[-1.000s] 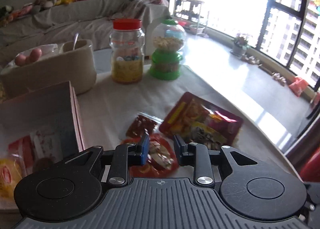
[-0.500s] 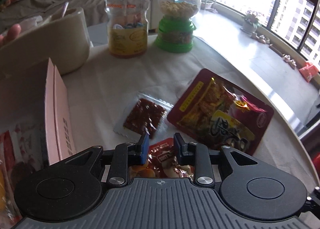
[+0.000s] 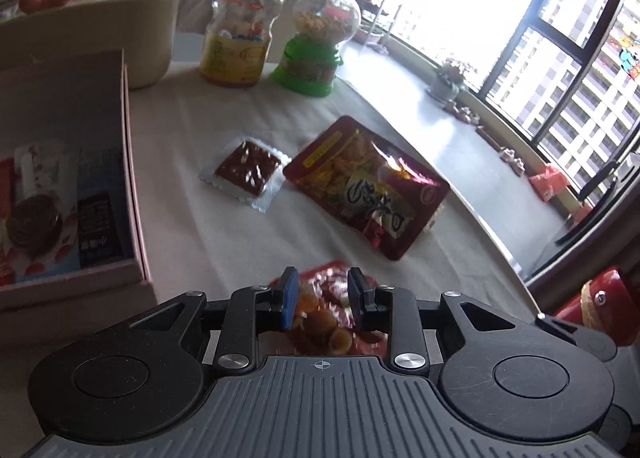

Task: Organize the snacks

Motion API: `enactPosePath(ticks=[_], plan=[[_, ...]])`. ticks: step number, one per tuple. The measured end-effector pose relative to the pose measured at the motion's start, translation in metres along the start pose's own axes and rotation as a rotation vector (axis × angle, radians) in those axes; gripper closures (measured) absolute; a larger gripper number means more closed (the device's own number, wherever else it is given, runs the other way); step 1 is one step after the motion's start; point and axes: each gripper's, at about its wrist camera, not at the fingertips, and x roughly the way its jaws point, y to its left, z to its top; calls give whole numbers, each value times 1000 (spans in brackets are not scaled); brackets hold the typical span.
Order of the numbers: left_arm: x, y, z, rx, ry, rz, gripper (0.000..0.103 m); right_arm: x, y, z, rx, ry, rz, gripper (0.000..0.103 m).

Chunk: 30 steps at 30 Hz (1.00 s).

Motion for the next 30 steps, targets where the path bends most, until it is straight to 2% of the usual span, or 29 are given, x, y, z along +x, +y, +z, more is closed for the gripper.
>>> enactPosePath(ticks=[4, 8, 9, 13, 14, 16, 17, 19, 21, 22, 26, 30], plan=[[-10, 0, -16, 46, 20, -35, 72, 5, 10, 5, -67, 29, -41, 17], [-30, 2, -31, 25, 39, -81, 72, 6, 3, 11, -40, 16, -128, 17], [-35, 4, -35, 12, 32, -70, 72, 3, 1, 12, -23, 8, -113, 17], [-46, 24, -41, -80, -18, -4, 72, -4, 10, 12, -23, 27, 61, 17], [-47, 28, -42, -104, -26, -2, 72, -2, 17, 11, -47, 41, 87, 17], [-47, 35, -47, -151, -33, -12, 72, 4, 33, 8, -120, 65, 82, 17], [-46, 34, -49, -161, -28, -16, 72, 7, 38, 7, -170, 69, 39, 18], [-46, 27, -56, -135, -14, -45, 72, 13, 41, 8, -239, 50, -116, 17], [-47, 16, -63, -91, 11, -88, 72, 15, 30, 11, -233, 33, -265, 17], [-47, 11, -65, -71, 19, -102, 72, 10, 23, 14, -210, 27, -279, 17], [-51, 1, -74, -45, 7, -101, 72, -15, 5, 27, -84, -1, -78, 17], [-59, -1, -77, -12, -43, 15, 72, 6, 13, 51, -34, 6, -47, 17]])
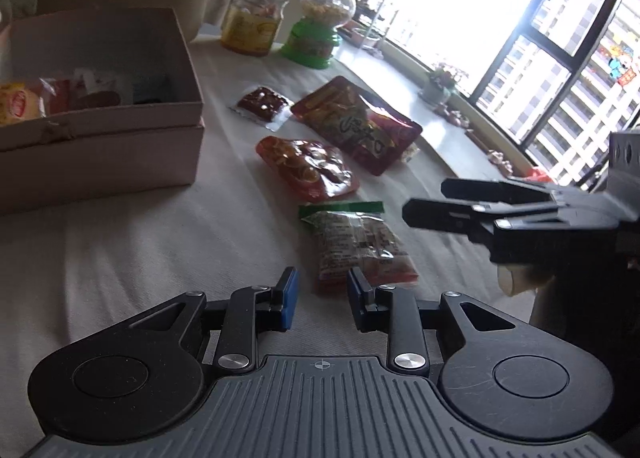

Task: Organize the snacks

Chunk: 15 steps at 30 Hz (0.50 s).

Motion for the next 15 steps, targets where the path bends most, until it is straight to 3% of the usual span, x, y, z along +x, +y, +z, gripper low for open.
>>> enactPosePath(ticks=[2, 6, 9, 11, 12, 15], plan=[[-5, 0, -2, 27, -9, 44, 72, 23, 9, 17, 5, 17, 3, 17], [-11, 8, -8, 10, -7, 49, 72, 79, 23, 43, 21, 77, 8, 18], [-14, 13, -13, -5, -1, 45, 72, 105, 29, 48, -12, 143, -34, 34], [-14, 15, -15, -14, 2, 33, 72, 100, 29, 44, -35, 131, -20, 35], [-13, 16, -15, -21, 2, 28, 72, 93, 27, 42, -37, 131, -8, 43], [-9, 18, -13, -50, -5, -1, 72, 60, 11, 35, -9, 90, -13, 88]])
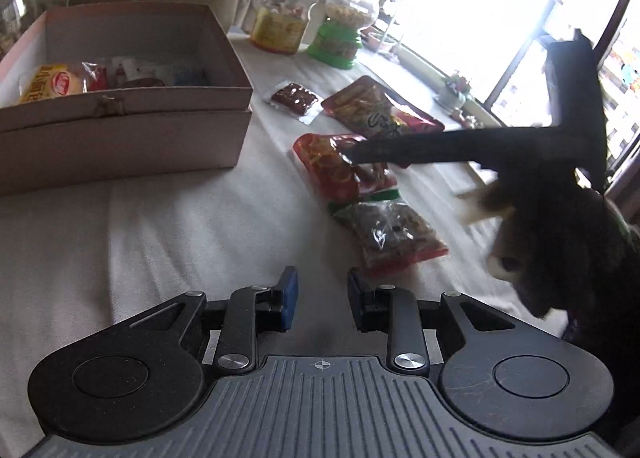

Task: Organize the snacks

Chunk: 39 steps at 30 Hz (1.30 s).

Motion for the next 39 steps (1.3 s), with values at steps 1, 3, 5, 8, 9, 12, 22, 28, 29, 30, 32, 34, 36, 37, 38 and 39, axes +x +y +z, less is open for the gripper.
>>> enactPosePath(ticks=[1, 3, 5, 8, 9, 12, 22, 28, 29, 30, 32, 34, 36, 37, 38, 39], plan=[[2, 0, 1, -14, -1, -19, 72, -11, -6, -5, 3, -13, -20, 88], [6, 2, 5, -47, -2, -51, 72, -27, -17, -17, 3, -31, -67, 88], [10, 3, 9, -82, -5, -63, 72, -36, -26, -29, 22, -20, -96, 88], [13, 5, 13, -146, -11, -77, 72, -45, -40, -44, 91, -4, -58, 82], [13, 6, 14, -165, -11, -83, 72, -47, -41, -48, 110, -6, -34, 79], [18, 6, 15, -186, 3, -90, 72, -46, -36, -56, 112, -20, -19, 79], [36, 5, 20, -212, 7, -114, 72, -52, -18, -71, 106, -58, 36, 79], [50, -2, 26, -206, 13, -146, 71, -51, -19, -80, 123, -63, 40, 78], [52, -3, 28, -209, 14, -146, 71, -53, -20, -80, 133, -75, 29, 78], [53, -3, 29, -214, 15, -143, 71, -56, -22, -81, 148, -92, 19, 78], [52, -6, 29, -206, 14, -133, 71, -61, -26, -80, 171, -115, 23, 78], [51, -7, 27, -199, 15, -128, 71, -62, -24, -79, 159, -117, 44, 78], [51, -8, 26, -201, 18, -131, 71, -60, -18, -81, 131, -110, 62, 78], [51, -8, 25, -203, 18, -132, 71, -60, -15, -83, 119, -111, 63, 78], [51, -8, 25, -206, 18, -131, 71, -59, -12, -84, 109, -114, 61, 78], [51, -9, 25, -207, 17, -129, 71, -59, -11, -85, 103, -119, 57, 78]])
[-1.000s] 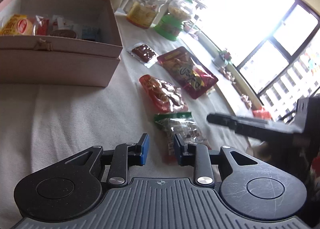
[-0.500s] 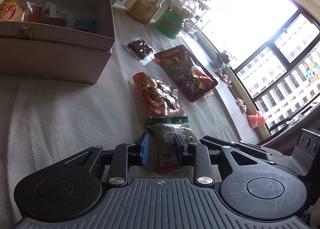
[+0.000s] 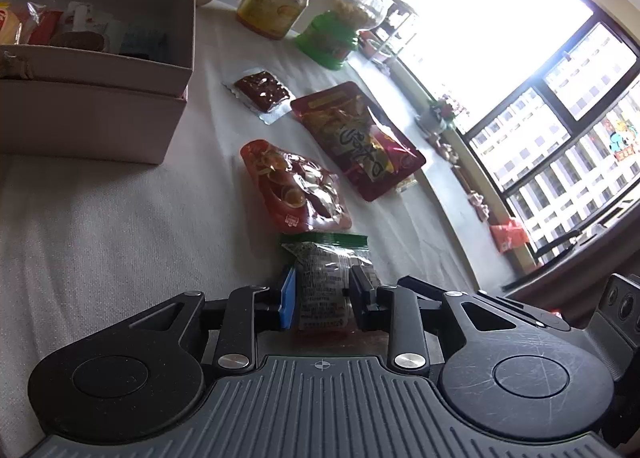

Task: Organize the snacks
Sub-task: 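Lift the clear snack bag off the table with the left gripper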

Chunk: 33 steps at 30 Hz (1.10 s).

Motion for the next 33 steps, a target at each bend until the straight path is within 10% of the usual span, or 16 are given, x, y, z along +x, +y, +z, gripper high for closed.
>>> enactPosePath(ticks=[23, 28, 33], plan=[[32, -63, 5, 167, 16, 27, 67, -18, -23, -24, 30, -24, -28, 73], [40, -62, 6, 234, -13, 47, 74, -26, -23, -27, 19, -53, -86, 29], [26, -50, 5, 162, -25, -3, 80, -29, -25, -29, 13, -36, -155, 27]])
